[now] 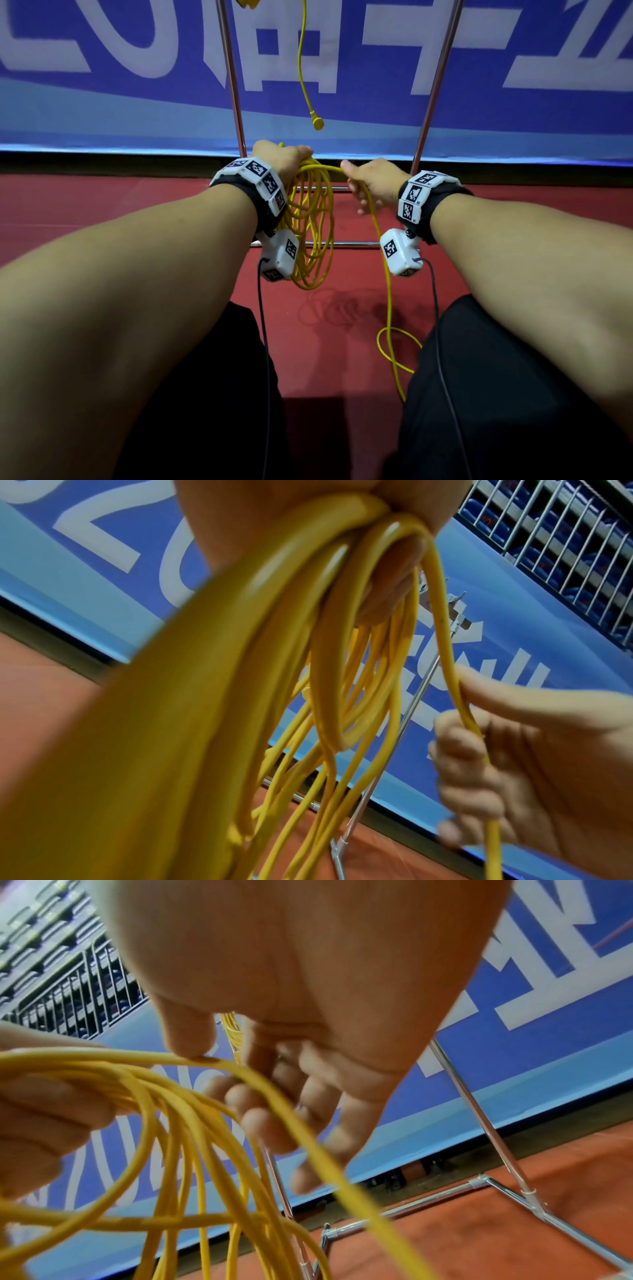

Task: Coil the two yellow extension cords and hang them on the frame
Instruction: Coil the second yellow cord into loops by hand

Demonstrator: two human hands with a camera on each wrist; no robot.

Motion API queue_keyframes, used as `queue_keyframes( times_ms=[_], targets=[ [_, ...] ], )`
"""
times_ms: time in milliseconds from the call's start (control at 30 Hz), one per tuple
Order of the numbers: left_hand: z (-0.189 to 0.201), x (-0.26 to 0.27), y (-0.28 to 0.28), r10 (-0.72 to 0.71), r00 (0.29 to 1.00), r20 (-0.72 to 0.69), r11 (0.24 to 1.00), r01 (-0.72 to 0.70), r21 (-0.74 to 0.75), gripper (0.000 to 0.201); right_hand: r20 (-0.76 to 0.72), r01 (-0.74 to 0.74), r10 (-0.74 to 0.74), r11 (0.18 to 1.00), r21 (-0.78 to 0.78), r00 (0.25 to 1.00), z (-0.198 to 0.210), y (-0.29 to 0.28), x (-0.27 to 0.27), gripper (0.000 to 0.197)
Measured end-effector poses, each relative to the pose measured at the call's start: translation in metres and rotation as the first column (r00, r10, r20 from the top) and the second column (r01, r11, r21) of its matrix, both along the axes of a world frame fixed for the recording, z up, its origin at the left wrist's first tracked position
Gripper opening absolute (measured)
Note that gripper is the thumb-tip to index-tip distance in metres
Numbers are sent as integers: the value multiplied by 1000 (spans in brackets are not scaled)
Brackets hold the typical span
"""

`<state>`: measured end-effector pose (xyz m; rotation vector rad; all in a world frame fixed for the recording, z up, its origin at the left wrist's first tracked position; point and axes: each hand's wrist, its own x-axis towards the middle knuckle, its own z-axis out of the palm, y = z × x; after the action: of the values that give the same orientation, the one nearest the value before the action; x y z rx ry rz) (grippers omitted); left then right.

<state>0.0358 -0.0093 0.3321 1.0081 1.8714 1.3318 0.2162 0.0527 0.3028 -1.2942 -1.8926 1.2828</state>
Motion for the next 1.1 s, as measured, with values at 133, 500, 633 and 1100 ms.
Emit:
queue_keyframes(
  times_ms=[133, 500, 633, 1100],
  targets=[
    [-3, 5, -3, -84, 994, -77, 996, 81, -46, 42, -73, 19, -4, 980, 198, 997, 4, 7, 2, 47],
    [-1, 13, -4, -101, 992, -77, 989, 92, -114, 45, 89, -149, 123, 904, 401, 988, 7, -7, -25, 36],
    [-4, 12, -4, -88, 993, -72, 993, 82, -88, 41, 27, -135, 135, 907, 399, 990, 5, -5, -26, 35],
    [0, 1, 5, 26, 1000, -1, 999, -26, -21, 73, 173, -174, 154, 979, 107, 973, -7, 1, -7, 67]
  ],
)
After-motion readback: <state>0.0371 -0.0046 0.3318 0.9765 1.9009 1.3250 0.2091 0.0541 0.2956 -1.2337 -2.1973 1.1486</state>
